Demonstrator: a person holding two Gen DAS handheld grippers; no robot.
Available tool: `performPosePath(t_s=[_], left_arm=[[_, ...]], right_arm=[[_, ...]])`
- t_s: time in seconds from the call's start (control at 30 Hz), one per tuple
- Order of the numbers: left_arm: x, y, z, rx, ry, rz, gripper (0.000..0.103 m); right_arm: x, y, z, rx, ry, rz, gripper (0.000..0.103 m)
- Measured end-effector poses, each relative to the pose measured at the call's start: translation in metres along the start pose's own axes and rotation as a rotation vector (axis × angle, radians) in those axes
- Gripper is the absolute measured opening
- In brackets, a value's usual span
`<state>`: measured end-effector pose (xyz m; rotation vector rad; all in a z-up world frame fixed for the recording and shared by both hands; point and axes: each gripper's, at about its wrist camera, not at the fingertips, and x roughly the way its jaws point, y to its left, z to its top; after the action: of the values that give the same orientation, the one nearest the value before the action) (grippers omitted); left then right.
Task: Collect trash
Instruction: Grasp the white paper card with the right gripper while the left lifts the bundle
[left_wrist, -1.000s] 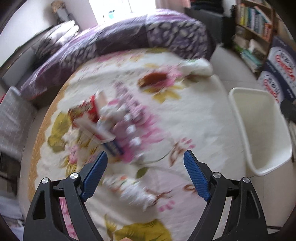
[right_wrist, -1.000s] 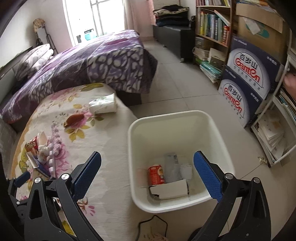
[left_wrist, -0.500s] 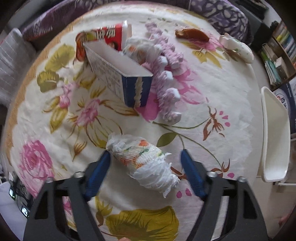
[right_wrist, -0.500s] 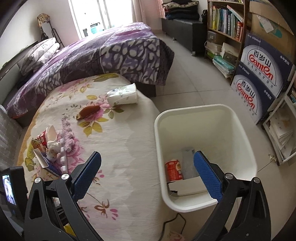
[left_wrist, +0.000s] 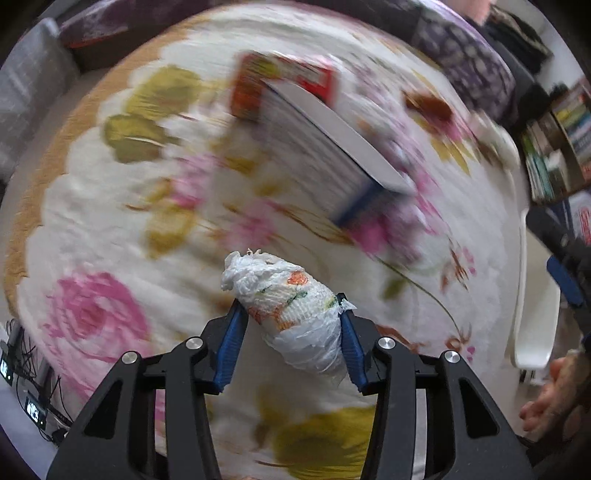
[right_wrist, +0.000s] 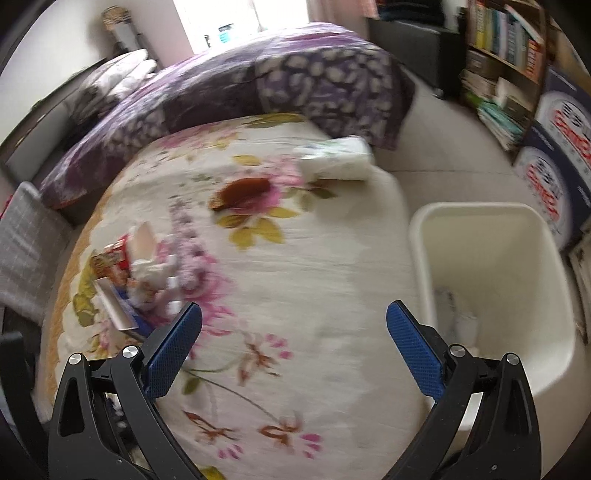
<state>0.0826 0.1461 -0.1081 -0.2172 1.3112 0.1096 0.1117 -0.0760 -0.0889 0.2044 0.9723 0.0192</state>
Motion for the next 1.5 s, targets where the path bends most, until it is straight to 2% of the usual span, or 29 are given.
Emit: performPosePath(t_s=[0.17,0.3,0.4,0.53,0.6,0.67,0.7,0.73,0.8,1.0,1.27,1.5], left_arm=[[-0.027,0.045,0.018,-0.072,-0.113,0.08,0.047],[-0.042,0.071,0.025,-0.146,-0.136,0.05,0.047],[-0.049,0.083,0.033,-0.193,-0.141,0.027,0.048],[-0.055,0.093,0.04,-0.215,-0.157,0.016,0.048],[-0.053,0.091,0.043,-0.22,-0.157,0.006,0.048],[-0.054,0.093,0.044,-0.224,-0.157,0.001,0.048],[-0.054,0.094,0.044,-0.224,-0.159,0.0,0.048],[-0.055,0.095,0.044,-0.224,-0.161,0.001,0.048],[-0.055,0.096,0.045,-0.224,-0.168,0.006,0.048],[-0.065,0.097,0.048,-0.232,-0.215,0.016,0.048],[-0.095,0.083,0.049,-0.193,-0.366,0.056,0.048],[-0.115,0.065,0.049,-0.152,-0.473,0.072,0.048]], right_arm=[[0.01,0.049,0.002,-0.157,-0.032,0.099,0.096],[0.018,0.097,-0.004,-0.329,-0.031,0.209,0.096],[0.026,0.119,-0.008,-0.395,-0.018,0.231,0.096],[0.041,0.139,-0.016,-0.462,0.002,0.215,0.095],[0.045,0.143,-0.02,-0.476,0.009,0.207,0.092],[0.05,0.148,-0.022,-0.492,0.018,0.206,0.07],[0.052,0.148,-0.024,-0.494,0.027,0.209,0.045],[0.057,0.149,-0.025,-0.489,0.057,0.217,0.027],[0.06,0.147,-0.026,-0.475,0.079,0.249,0.019],[0.04,0.15,-0.028,-0.473,0.023,0.269,0.015],[-0.008,0.141,-0.015,-0.409,-0.097,0.306,0.015],[-0.035,0.121,-0.005,-0.317,-0.168,0.296,0.015]])
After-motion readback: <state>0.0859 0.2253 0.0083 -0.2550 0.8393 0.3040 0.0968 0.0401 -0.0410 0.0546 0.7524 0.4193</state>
